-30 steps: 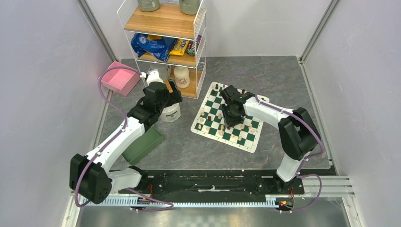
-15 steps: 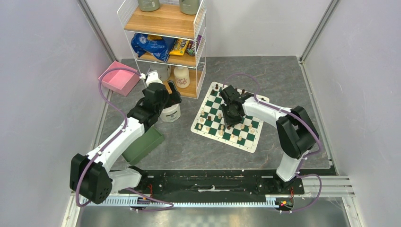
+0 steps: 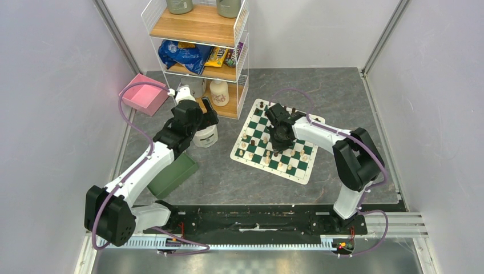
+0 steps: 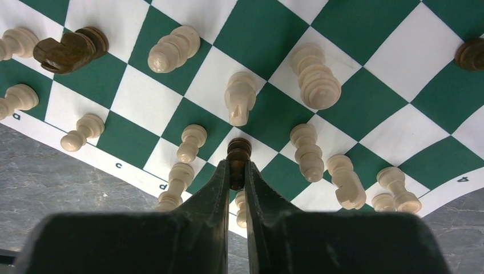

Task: Set up the chess pieces on the board

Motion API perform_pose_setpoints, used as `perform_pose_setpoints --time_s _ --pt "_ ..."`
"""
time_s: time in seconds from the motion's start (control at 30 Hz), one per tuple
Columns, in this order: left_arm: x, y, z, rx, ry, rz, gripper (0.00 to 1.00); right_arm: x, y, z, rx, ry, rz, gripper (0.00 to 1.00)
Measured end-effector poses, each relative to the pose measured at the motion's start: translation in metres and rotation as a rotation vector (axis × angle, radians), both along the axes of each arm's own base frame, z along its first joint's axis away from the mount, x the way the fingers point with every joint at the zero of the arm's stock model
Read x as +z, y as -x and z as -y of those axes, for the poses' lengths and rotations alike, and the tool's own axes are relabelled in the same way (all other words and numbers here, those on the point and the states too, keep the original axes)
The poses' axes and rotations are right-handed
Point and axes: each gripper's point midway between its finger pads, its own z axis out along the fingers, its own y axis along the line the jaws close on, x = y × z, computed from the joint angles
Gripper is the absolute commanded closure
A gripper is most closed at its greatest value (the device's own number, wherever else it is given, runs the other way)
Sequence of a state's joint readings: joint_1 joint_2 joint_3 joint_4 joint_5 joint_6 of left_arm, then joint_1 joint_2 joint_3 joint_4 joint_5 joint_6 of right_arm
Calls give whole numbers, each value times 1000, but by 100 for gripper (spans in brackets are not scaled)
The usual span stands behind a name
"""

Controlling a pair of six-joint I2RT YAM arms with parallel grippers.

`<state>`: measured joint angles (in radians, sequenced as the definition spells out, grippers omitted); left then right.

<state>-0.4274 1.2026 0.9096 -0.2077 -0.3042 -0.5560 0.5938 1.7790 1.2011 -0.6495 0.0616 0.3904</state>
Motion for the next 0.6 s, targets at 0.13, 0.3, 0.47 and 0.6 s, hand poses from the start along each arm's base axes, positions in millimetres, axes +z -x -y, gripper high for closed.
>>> perform_pose_setpoints --time_s 0.13,0.3,0.47,0.6 --pt "0 0 0 0 0 0 2 6 1 0 2 -10 7 87" --pt "0 0 0 0 0 0 2 49 -2 3 -5 -48 106 87" --pt "0 0 0 -4 5 -2 2 99 -22 18 -59 -70 241 87" --pt "0 0 1 -10 9 -3 2 113 -51 59 -191 -63 284 87"
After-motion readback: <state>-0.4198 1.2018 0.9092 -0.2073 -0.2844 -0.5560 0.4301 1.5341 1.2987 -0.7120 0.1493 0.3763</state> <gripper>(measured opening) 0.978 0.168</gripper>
